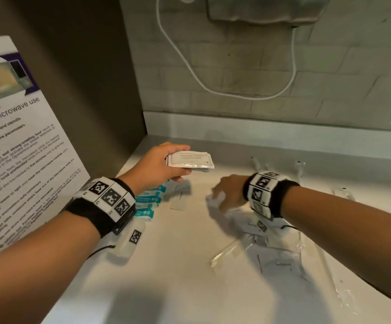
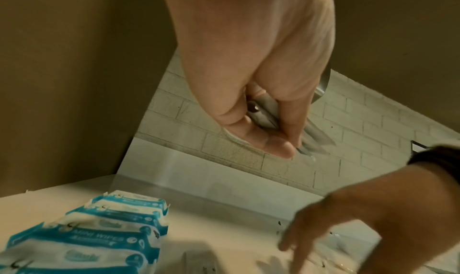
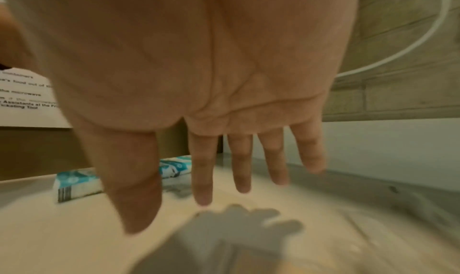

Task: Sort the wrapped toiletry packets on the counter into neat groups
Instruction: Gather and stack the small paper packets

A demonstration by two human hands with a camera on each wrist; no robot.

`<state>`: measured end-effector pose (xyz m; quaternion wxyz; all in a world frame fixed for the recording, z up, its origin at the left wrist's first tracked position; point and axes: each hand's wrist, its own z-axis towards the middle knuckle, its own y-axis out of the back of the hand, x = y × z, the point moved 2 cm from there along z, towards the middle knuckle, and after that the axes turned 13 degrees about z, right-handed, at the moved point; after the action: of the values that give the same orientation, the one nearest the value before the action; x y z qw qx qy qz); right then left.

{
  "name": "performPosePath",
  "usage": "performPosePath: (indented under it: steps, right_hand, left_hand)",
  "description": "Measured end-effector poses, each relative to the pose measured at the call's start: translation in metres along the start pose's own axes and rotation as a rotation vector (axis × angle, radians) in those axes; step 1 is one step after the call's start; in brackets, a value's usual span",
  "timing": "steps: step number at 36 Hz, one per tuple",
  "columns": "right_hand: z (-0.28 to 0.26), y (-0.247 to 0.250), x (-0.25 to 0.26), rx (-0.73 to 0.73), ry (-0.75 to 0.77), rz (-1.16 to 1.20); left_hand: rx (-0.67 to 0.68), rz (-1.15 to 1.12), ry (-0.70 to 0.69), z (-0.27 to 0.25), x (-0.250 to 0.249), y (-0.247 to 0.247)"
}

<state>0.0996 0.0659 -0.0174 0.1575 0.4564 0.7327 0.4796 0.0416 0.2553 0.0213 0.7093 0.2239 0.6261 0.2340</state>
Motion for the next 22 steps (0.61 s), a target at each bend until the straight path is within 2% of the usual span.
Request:
performPosePath:
  steps: [3, 8, 13, 17, 22]
  right_hand:
    - [0.020, 0.004, 0.028, -0.078, 0.108, 0.019]
    - [0.030, -0.005, 0.060, -0.012, 0.179, 0.057]
    - [0.019, -0.033, 0.051, -0.007, 0.174, 0.036]
    - [0.006, -0.031, 0.039, -0.032, 0.171, 0.030]
    - [-0.015, -0.028, 0.009, -0.030, 0.086, 0.025]
  left_hand:
    - [-0.013, -0.012, -0.002, -0.002, 0.001, 0.004]
    - [-0.012, -0.011, 0.000, -0.001, 0.001, 0.009]
    - [0.026, -0.003, -0.020, -0.005, -0.003, -0.002]
    - [0.021, -0.037, -0.011, 0.001, -0.006, -0.006]
    - [0.032, -0.065, -0.017, 0.004, -0.013, -0.022]
